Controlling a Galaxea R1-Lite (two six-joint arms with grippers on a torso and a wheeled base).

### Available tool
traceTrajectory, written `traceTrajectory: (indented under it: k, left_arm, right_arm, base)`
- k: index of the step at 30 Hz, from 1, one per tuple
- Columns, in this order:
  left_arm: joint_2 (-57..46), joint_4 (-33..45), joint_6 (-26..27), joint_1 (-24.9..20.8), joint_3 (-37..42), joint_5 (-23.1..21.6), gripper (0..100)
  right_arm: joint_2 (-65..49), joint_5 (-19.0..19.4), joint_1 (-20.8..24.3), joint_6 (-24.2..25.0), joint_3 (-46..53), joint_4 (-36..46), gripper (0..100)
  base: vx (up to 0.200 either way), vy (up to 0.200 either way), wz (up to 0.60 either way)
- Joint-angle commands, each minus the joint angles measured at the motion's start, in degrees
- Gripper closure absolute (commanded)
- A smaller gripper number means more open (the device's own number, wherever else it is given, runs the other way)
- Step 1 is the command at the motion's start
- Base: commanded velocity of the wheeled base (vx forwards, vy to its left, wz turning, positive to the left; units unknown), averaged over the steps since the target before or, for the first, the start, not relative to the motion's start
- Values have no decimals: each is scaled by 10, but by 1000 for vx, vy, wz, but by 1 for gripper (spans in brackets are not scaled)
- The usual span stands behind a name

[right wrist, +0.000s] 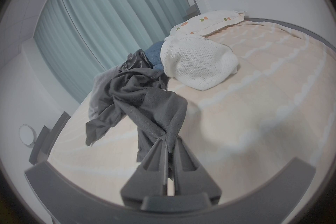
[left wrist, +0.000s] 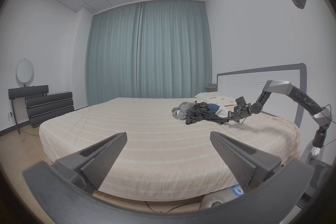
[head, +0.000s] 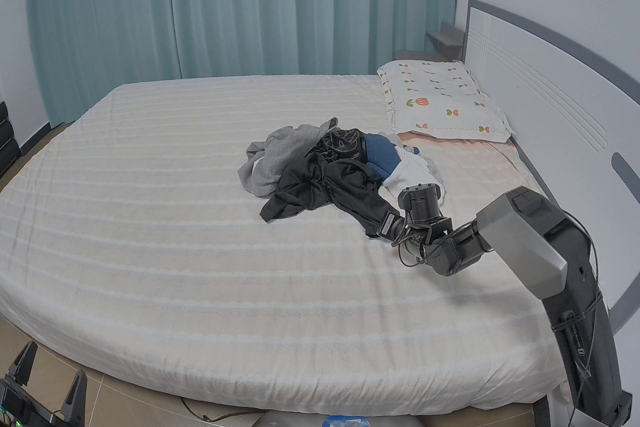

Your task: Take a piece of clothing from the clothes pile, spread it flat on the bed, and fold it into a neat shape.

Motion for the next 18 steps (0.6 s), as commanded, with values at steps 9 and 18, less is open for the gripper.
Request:
traceTrajectory:
  k: [9,18]
  left_arm:
    - [-10,0,0,0,8,0,0]
    - [-10,0,0,0,8,0,0]
  right_arm:
    - [-476,153,15,52,655,-328,100]
    - [-644,163,50,46,727,-359,100]
  base:
    - [0,0,0]
    - [0,0,0]
